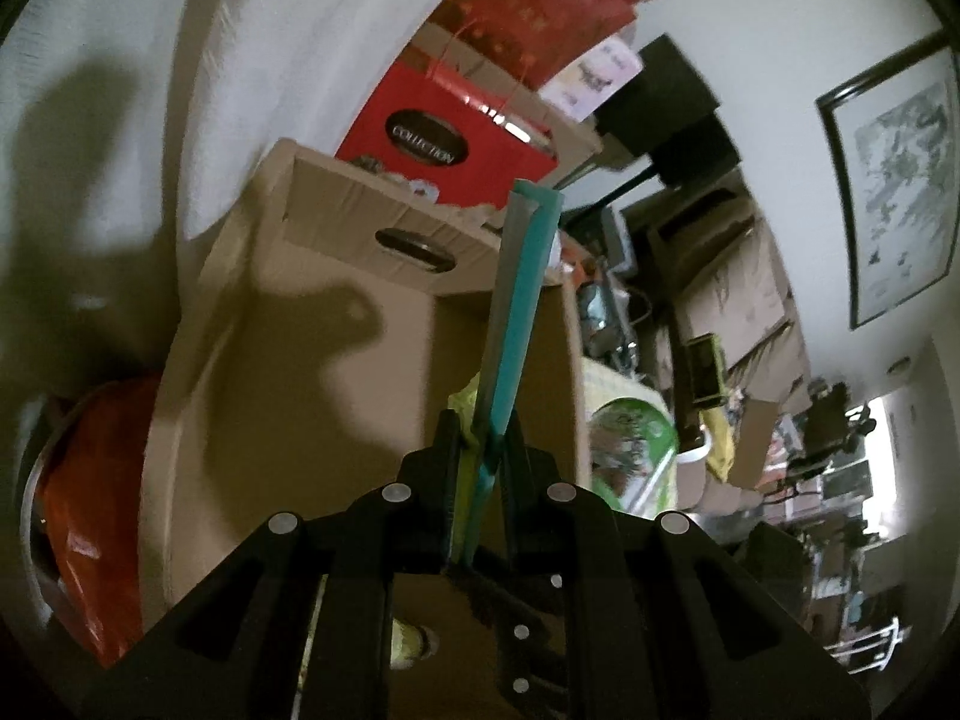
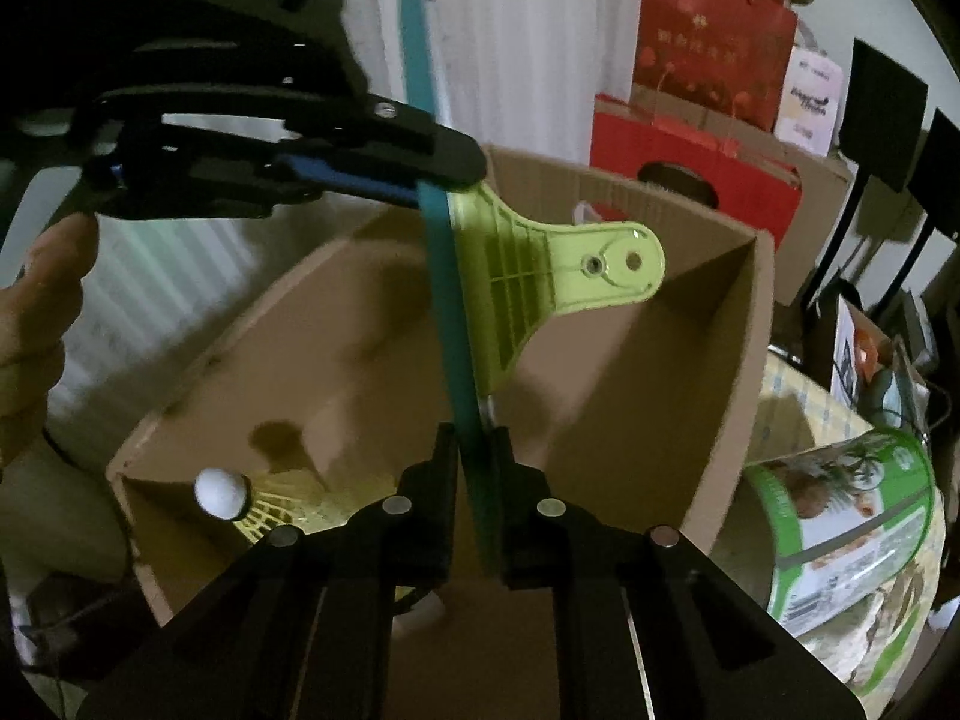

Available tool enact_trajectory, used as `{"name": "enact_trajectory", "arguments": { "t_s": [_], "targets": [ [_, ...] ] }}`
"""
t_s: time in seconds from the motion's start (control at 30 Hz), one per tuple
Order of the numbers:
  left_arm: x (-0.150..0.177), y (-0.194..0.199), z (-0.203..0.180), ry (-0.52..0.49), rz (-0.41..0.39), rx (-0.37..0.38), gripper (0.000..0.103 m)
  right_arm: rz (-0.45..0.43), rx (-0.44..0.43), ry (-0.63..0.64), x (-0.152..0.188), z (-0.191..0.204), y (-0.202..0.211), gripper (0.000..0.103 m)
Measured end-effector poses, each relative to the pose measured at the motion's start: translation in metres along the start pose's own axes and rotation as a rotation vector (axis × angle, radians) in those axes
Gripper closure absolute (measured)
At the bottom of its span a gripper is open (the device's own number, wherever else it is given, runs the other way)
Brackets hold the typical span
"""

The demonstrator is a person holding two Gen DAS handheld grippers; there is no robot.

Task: Organize objects
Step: 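Lift the squeegee and carry it with the right gripper into the box, then release the squeegee inside the box by opening the right gripper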

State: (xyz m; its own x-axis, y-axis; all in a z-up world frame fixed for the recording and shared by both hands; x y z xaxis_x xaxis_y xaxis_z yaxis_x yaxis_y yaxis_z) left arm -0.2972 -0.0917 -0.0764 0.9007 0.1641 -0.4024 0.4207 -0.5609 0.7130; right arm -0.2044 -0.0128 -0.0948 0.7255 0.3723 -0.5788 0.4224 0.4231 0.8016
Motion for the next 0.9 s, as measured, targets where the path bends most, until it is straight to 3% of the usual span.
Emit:
{"name": "enact_trajectory", "arguments": {
  "t_s": [0.3,0.63,0.73,0.77,0.83,0.9],
  "targets": [
    [-0.009,-0.036,0.025,-0.002,0.060,-0.078,0.091,0.089,-0.019,-0.056,0.003,-0.004,-0.020,0.096],
    [0.003,-0.065,0.041,0.017,0.162,-0.122,0.089,0.083,-0.025,-0.078,0.008,-0.006,-0.017,0.094],
    [0.005,-0.065,0.037,0.013,0.157,-0.114,0.089,0.076,-0.020,-0.077,0.007,-0.005,-0.016,0.094],
    [0.004,-0.063,0.037,0.010,0.152,-0.122,0.087,0.073,-0.017,-0.078,0.007,-0.006,-0.015,0.093],
    [0.003,-0.054,0.035,-0.008,0.129,-0.142,0.070,0.068,-0.016,-0.083,0.007,-0.007,-0.013,0.092],
    [0.001,-0.046,0.032,-0.031,0.104,-0.169,0.060,0.059,-0.015,-0.089,0.008,-0.008,-0.008,0.092]
  ]
}}
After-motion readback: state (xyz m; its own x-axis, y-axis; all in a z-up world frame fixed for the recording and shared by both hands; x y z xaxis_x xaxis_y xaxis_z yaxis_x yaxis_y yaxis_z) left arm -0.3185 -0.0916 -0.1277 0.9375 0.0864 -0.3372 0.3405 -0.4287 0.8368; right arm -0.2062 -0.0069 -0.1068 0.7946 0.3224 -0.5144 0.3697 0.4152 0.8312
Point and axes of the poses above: each gripper's, at about its wrist camera, not at the fingertips, and y roughly against the way its jaws point, z to its left, x to its underside, the point moved 8 cm from there along -y, roughly the way its jaws point, and after that the axes turned 7 degrees about -y, right-handed, at the moved point
